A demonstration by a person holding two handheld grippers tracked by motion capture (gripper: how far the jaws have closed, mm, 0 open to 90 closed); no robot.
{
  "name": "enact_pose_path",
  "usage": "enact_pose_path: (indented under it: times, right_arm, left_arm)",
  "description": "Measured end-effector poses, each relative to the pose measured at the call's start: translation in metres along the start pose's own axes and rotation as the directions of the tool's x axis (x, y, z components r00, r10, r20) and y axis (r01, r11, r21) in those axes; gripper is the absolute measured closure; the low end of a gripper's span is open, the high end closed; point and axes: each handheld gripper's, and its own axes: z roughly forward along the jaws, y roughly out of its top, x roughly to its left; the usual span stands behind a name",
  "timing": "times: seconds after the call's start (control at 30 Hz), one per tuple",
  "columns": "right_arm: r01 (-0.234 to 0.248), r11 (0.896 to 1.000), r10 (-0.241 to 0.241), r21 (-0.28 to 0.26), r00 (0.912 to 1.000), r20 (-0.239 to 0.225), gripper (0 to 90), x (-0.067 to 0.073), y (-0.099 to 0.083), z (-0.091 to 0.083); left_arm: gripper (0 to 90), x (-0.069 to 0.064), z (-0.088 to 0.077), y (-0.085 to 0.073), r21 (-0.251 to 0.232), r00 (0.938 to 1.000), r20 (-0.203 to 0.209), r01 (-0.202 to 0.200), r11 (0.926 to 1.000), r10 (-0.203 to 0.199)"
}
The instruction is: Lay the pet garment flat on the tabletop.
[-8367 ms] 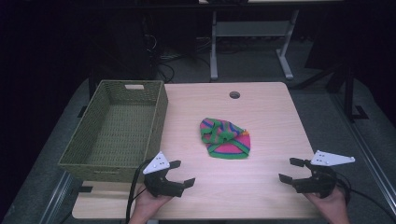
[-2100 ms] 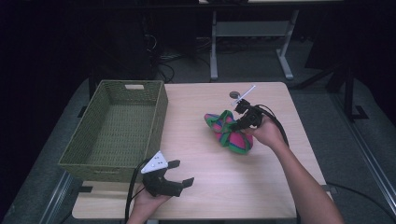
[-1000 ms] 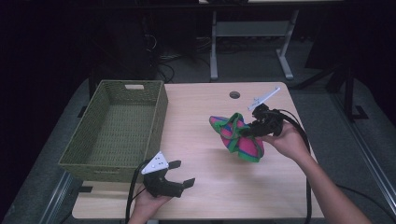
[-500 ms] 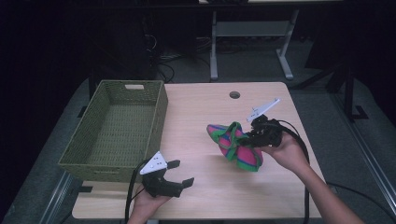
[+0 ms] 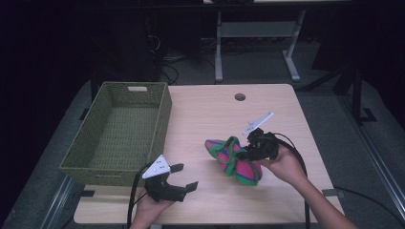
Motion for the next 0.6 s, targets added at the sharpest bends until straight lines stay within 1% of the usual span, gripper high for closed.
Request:
enact_pose_path:
  times: [0.2, 0.3, 0.33, 0.37, 0.47, 0.5, 0.6]
  right_arm:
    - [-0.018, 0.999, 0.019, 0.033, 0.9993, -0.031, 74.7, 0.003, -0.006, 0.02]
    - [-0.027, 0.999, 0.029, 0.047, 0.9989, -0.037, 74.4, 0.003, -0.006, 0.028]
    - [-0.027, 0.998, 0.029, 0.052, 0.9988, -0.041, 74.2, 0.003, -0.006, 0.031]
    - [-0.029, 0.998, 0.031, 0.059, 0.9988, -0.038, 73.9, 0.004, -0.005, 0.034]
    - [-0.027, 0.996, 0.032, 0.086, 0.9983, -0.05, 72.5, 0.006, -0.006, 0.043]
    - [-0.026, 0.996, 0.03, 0.09, 0.9984, -0.047, 71.9, 0.006, -0.006, 0.046]
    - [-0.035, 0.995, 0.04, 0.089, 0.9974, -0.06, 69.4, 0.008, -0.007, 0.053]
  left_arm:
    - [12.8, 0.0, 0.002, 0.0, 0.011, 1.0, 0.002, -0.003, 0.9999, 0.003]
    - [12.8, 0.001, 0.001, 0.0, 0.012, 1.0, 0.0, -0.003, 0.9999, 0.003]
    - [12.8, 0.001, 0.001, 0.0, 0.006, 1.0, 0.0, -0.001, 1.0, 0.001]
    - [12.8, 0.001, 0.0, 0.0, 0.007, 1.0, 0.0, 0.001, 1.0, -0.001]
    - [12.8, 0.001, 0.001, 0.0, 0.009, 1.0, -0.001, 0.0, 1.0, 0.0]
    - [12.8, 0.001, 0.001, 0.0, 0.009, 1.0, 0.0, -0.001, 1.0, 0.001]
    - [12.8, 0.001, 0.001, 0.0, 0.012, 1.0, 0.002, -0.001, 0.9999, 0.001]
